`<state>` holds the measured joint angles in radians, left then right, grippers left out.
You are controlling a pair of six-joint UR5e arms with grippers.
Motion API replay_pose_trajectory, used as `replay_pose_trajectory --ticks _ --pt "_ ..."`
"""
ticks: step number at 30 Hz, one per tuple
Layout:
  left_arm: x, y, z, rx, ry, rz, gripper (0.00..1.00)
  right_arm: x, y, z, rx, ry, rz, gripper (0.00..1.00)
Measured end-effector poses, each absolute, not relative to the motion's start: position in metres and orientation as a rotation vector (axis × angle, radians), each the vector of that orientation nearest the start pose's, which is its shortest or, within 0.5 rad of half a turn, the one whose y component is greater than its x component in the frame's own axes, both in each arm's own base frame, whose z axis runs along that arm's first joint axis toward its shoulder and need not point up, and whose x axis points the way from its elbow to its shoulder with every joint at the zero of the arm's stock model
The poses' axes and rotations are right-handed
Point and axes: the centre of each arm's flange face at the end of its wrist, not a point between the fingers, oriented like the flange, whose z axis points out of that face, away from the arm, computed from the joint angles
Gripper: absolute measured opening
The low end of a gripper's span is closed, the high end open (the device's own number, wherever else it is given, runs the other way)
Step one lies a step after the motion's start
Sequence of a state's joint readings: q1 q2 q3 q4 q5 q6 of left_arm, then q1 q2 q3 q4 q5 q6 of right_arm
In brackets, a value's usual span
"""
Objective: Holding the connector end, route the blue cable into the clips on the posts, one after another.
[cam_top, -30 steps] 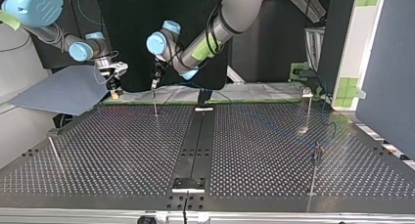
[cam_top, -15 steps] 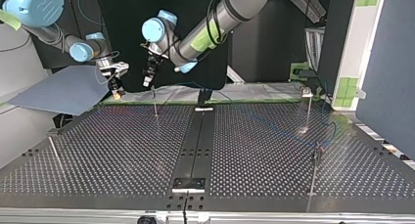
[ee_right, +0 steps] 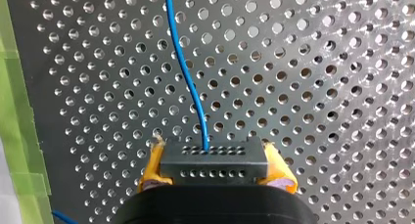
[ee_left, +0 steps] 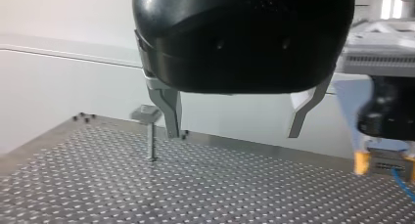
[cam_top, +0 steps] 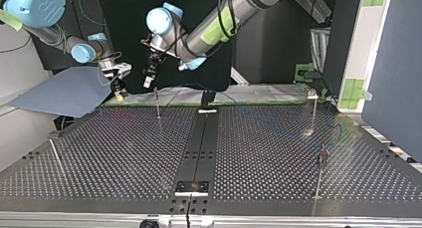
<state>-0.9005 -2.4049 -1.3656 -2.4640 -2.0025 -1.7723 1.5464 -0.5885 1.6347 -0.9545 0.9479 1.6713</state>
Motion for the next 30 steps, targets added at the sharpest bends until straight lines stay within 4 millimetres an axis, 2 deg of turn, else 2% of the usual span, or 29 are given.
replay_pose_trajectory --ticks 13,21,30 --pt "0.355 -0.595 0.158 0.167 1.559 -0.57 1.0 0.177 -0.626 -0.048 1.673 -1.051 1.684 0.0" --pt "0.34 -0.568 0.179 0.137 1.582 -0.583 1.0 0.177 -0.626 -0.048 1.672 -1.05 1.684 0.0" --pt "0.34 -0.531 0.204 0.014 1.56 -0.618 1.0 0.177 -0.626 -0.047 1.672 -1.05 1.684 0.0"
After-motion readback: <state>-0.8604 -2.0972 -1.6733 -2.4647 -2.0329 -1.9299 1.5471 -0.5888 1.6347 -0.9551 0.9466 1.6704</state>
